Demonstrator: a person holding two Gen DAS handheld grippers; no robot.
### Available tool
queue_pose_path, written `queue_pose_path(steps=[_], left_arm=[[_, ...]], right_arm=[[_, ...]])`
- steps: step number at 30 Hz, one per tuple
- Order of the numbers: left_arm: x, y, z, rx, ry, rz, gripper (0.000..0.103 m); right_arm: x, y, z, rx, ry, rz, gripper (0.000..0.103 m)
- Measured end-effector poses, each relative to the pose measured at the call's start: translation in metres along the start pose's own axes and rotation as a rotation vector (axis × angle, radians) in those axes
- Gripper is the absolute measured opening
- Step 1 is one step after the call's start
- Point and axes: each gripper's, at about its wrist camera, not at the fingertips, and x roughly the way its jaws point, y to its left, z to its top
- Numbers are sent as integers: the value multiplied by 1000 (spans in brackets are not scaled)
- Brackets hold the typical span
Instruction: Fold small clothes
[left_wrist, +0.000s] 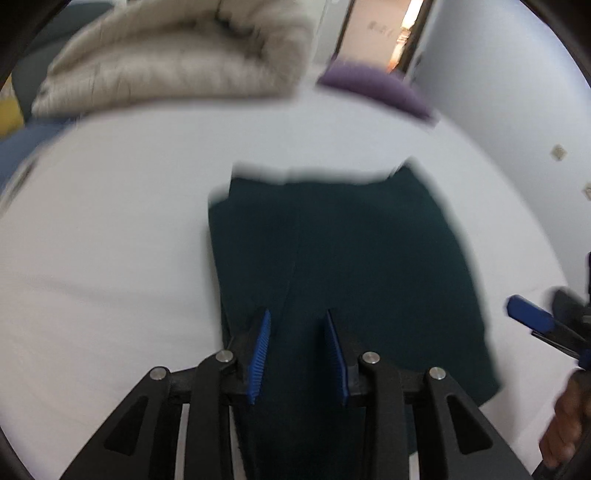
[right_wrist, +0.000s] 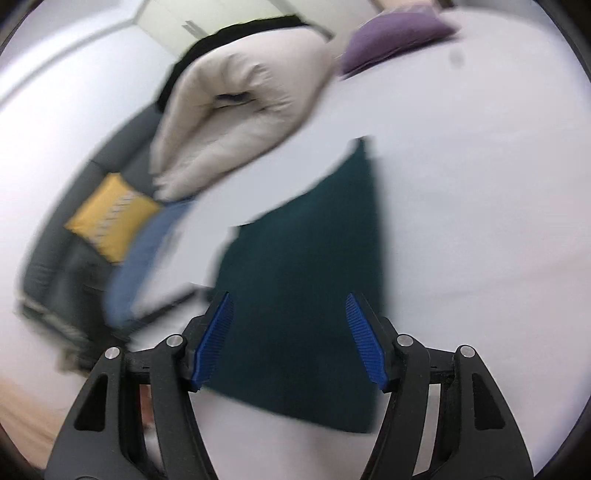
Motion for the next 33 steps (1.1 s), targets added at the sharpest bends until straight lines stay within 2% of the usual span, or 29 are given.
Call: queue_pose_path(steps=[2,3,4,5,6,7,8,10,12,16,20,25,28,31,33], left_arm=[[5,1,-5,0,-21,16,34],[4,-2,-6,13,-21,27,34],[3,-5,-6,30,-17,41,35],[3,-8,-7,53,-14,56,35],[4,-9,-7,70,-11,62,35],[5,-9,-7,77,-9,64,35],[5,-9,-7,81,-8,66,35],[5,-11,-6,85,-7,74,36],[6,-14,-8,92,-8,90,36],[10,-22,-8,123,2,132,36],[12,-24,-6,123,21,140,36],[13,-24,-1,128,42,142,37],[17,-24,2,138,49,147,37],[17,-26,1,142,52,152,37],[17,-27,1,148,54,157,37]], right_arm=[[24,-9,-10,17,106,45,62],[36,-20,-16,37,163,24,60],[43,-32,-22,70,196,19,51],[45,-48,-28,116,205,38,44],[41,-58,-30,136,193,67,32],[36,-68,-32,163,187,97,27],[30,-80,-33,208,187,132,26],[20,-89,-35,224,184,135,25],[2,-87,-30,196,160,85,28],[-24,-82,1,212,63,98,31],[8,-59,58,158,100,115,31],[76,-42,94,176,210,131,31],[111,-45,102,182,261,41,29],[121,-57,110,220,243,7,25],[123,-64,117,219,220,-52,25]])
